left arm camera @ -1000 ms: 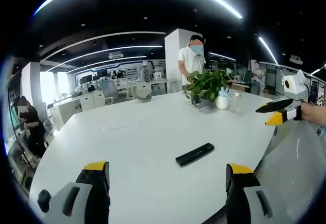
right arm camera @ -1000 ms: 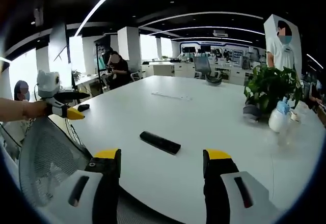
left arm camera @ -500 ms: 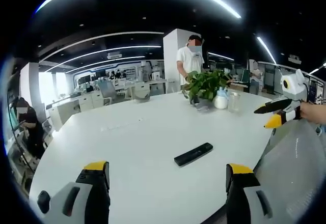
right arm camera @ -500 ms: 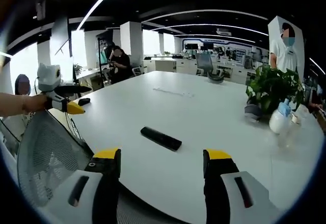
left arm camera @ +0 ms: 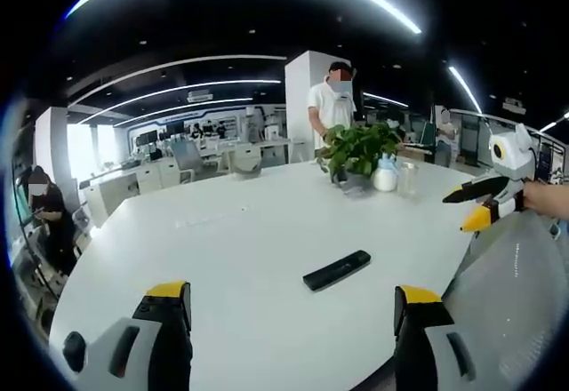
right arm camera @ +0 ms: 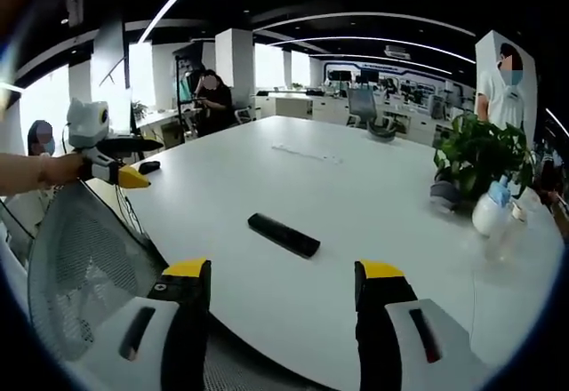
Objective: Press the specified remote control buttons in sequence, fully releasing each button before pressing the next.
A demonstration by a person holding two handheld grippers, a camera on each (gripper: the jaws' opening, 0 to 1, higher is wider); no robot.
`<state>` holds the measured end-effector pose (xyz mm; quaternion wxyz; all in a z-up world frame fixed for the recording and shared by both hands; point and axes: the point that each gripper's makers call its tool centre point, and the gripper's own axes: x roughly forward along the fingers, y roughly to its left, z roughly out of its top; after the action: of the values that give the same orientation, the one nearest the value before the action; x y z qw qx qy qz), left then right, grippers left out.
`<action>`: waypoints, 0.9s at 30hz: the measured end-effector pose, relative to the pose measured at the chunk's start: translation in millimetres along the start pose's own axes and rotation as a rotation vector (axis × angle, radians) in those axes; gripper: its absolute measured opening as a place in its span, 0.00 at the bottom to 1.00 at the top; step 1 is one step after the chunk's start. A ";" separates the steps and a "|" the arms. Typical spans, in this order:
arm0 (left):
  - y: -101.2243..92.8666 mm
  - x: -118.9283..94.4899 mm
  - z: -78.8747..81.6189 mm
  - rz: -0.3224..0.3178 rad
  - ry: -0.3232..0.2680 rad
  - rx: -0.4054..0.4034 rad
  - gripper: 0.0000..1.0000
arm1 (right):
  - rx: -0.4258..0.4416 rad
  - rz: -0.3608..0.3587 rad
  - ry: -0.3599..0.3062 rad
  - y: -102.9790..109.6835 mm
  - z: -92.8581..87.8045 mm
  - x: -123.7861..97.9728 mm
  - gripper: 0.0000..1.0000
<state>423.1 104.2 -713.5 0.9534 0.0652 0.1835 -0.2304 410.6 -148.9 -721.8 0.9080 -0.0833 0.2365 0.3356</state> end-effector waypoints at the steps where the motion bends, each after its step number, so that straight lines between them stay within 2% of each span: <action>1: -0.1 0.1 -0.3 -0.001 0.002 0.000 0.98 | -0.001 0.000 0.001 0.0 -0.1 0.0 0.68; 19: -3.9 -1.3 0.4 -0.010 0.000 0.005 0.98 | -0.021 0.010 0.004 -3.8 -0.8 1.4 0.66; 27: -10.2 -2.0 8.1 -0.019 -0.033 0.044 0.99 | 0.014 0.020 -0.045 -9.2 5.4 0.3 0.66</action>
<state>419.4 94.4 -705.7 0.9524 0.0809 0.1632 -0.2443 418.8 -154.1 -717.3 0.9103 -0.0670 0.2195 0.3447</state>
